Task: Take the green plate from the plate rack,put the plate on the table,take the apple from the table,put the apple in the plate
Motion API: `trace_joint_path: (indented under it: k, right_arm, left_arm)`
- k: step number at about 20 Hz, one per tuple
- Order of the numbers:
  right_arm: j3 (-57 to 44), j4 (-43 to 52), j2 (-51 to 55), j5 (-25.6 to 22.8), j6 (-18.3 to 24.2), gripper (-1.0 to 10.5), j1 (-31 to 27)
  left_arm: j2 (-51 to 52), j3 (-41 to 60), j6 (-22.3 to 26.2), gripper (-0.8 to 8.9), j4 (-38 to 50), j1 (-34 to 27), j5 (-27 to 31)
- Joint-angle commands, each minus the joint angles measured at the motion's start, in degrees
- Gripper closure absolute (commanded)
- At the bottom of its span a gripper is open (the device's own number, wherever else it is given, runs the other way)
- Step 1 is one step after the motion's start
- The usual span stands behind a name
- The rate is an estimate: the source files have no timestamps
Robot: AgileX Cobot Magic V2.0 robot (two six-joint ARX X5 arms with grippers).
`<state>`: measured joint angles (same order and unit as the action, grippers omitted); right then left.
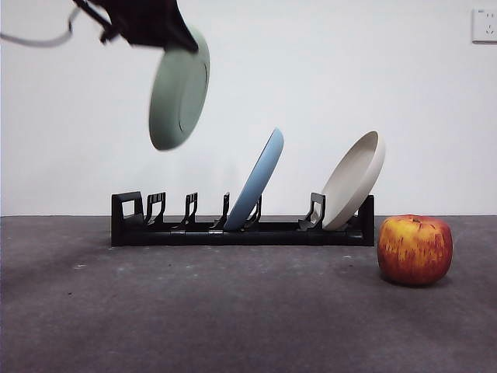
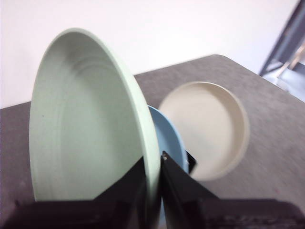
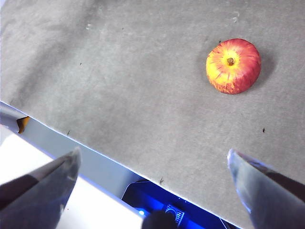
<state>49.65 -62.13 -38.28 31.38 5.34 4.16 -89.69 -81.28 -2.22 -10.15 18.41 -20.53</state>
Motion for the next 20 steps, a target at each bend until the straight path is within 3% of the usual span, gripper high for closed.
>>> trace_joint_path:
  k: [1,3,5,8,13,20]
  right_arm:
    - [0.1,0.4,0.0,0.0,-0.3,2.3,0.2]
    - [0.1,0.6,0.0,0.0,-0.3,2.3,0.2]
    - [0.1,0.8,0.0,0.0,-0.3,2.3,0.1]
    - [0.1,0.8,0.0,0.0,-0.3,2.3,0.2]
    - [0.1,0.8,0.0,0.1,-0.3,2.3,0.2]
    - [0.1,0.8,0.0,0.1,-0.3,2.3,0.2]
  left_arm:
    - [6.1,0.2,7.2,8.21,-8.5,1.9,-0.3]
    - [10.5,0.2,12.3,8.21,-17.9,5.1,3.8]
    - [12.8,0.2,18.1,8.2,-26.6,10.8,13.2]
    - [13.0,1.0,20.8,8.19,-34.5,20.5,22.6]
    - [11.8,9.8,21.6,8.19,-31.3,33.8,35.5]
    - [7.6,29.4,23.6,8.19,-15.0,40.5,44.4]
